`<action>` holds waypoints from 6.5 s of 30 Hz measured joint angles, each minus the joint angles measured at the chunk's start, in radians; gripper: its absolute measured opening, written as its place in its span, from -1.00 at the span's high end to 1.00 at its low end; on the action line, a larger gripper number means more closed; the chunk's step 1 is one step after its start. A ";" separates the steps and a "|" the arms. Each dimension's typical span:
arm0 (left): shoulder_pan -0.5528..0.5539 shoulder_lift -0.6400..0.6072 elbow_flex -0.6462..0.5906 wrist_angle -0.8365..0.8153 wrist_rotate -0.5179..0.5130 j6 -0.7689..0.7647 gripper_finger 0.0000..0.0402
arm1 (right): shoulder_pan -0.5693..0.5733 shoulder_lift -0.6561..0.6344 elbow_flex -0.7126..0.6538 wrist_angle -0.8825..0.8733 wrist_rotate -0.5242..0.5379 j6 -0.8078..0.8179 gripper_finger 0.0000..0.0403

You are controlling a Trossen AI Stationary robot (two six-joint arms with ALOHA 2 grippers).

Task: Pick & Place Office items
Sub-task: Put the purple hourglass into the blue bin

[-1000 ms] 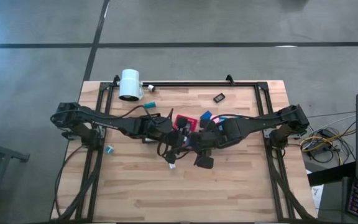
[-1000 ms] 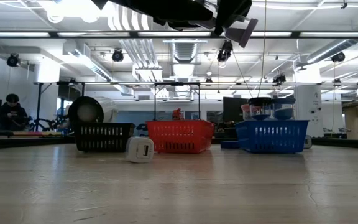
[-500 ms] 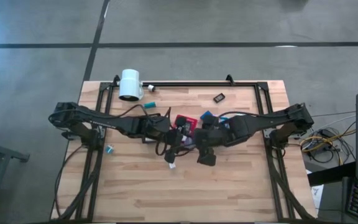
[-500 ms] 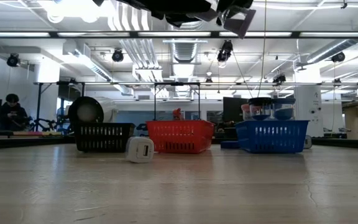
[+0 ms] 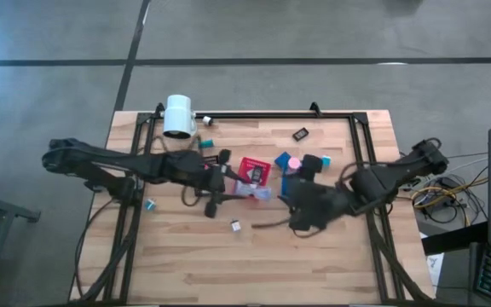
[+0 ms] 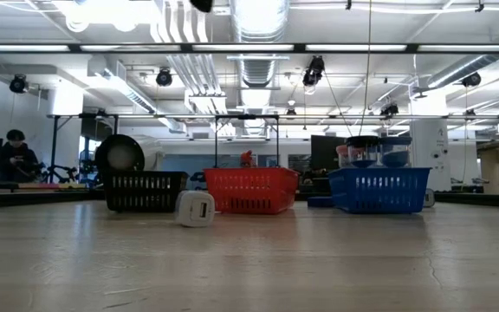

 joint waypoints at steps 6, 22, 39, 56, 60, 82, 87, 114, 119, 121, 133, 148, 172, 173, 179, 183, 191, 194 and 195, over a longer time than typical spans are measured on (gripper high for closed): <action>0.000 -0.211 -0.153 0.028 0.000 -0.086 0.05 | 0.102 -0.014 -0.118 0.194 0.294 -0.145 -0.28; 0.001 -0.665 -0.489 0.082 -0.001 -0.241 0.05 | -0.049 -0.053 -0.944 2.032 -0.186 -1.123 -0.21; 0.130 -0.534 -0.487 0.190 0.051 -0.290 0.05 | -0.306 -0.047 -1.040 2.102 -0.462 -1.146 -0.35; 0.183 -0.254 -0.328 0.287 0.221 -0.337 0.05 | -0.273 -0.045 -0.924 1.965 -0.471 -1.241 -0.70; 0.183 -0.236 -0.310 0.284 0.232 -0.343 0.05 | -0.272 -0.045 -0.919 1.966 -0.477 -1.234 -0.69; 0.187 -0.106 -0.224 0.322 0.262 -0.338 0.05 | -0.267 -0.045 -0.897 1.963 -0.464 -1.212 -0.63; 0.187 -0.106 -0.219 0.330 0.263 -0.330 0.05 | -0.272 -0.045 -0.896 1.947 -0.441 -1.192 -0.62; 0.188 -0.106 -0.222 0.329 0.271 -0.342 0.05 | -0.271 -0.044 -0.896 1.922 -0.415 -1.123 0.06; 0.188 -0.110 -0.222 0.330 0.298 -0.342 -0.28 | -0.271 -0.044 -0.895 1.918 -0.418 -1.109 0.06; 0.187 -0.118 -0.222 0.321 0.303 -0.342 -0.50 | -0.271 -0.044 -0.895 1.916 -0.416 -1.109 0.06; 0.188 -0.258 -0.224 0.076 0.333 -0.287 -0.82 | -0.257 -0.058 -0.887 1.849 -0.357 -1.115 0.06; 0.190 -0.669 -0.630 0.008 0.223 -0.246 -0.62 | -0.179 -0.123 -0.514 0.812 -0.051 -0.792 0.06; 0.191 -0.841 -0.976 0.408 0.151 -0.229 0.77 | -0.324 -0.119 -0.214 -0.091 -0.365 -0.217 0.06; 0.191 -0.841 -0.976 0.408 0.150 -0.229 0.85 | -0.339 -0.119 -0.214 -0.092 -0.384 -0.213 0.06; 0.191 -0.841 -0.976 0.409 0.151 -0.229 0.94 | -0.431 -0.082 -0.207 -0.106 -0.507 -0.210 0.06; 0.191 -0.841 -0.974 0.412 0.150 -0.229 0.86 | -0.493 -0.006 -0.180 -0.133 -0.584 -0.224 0.06; 0.191 -0.841 -0.974 0.412 0.149 -0.233 0.84 | -0.598 0.212 -0.003 -0.361 -0.644 -0.280 0.06; 0.191 -0.841 -0.974 0.412 0.150 -0.234 0.85 | -0.623 0.281 0.072 -0.412 -0.675 -0.291 0.06; 0.191 -0.841 -0.974 0.412 0.150 -0.236 0.85 | -0.628 0.304 0.097 -0.425 -0.677 -0.296 0.06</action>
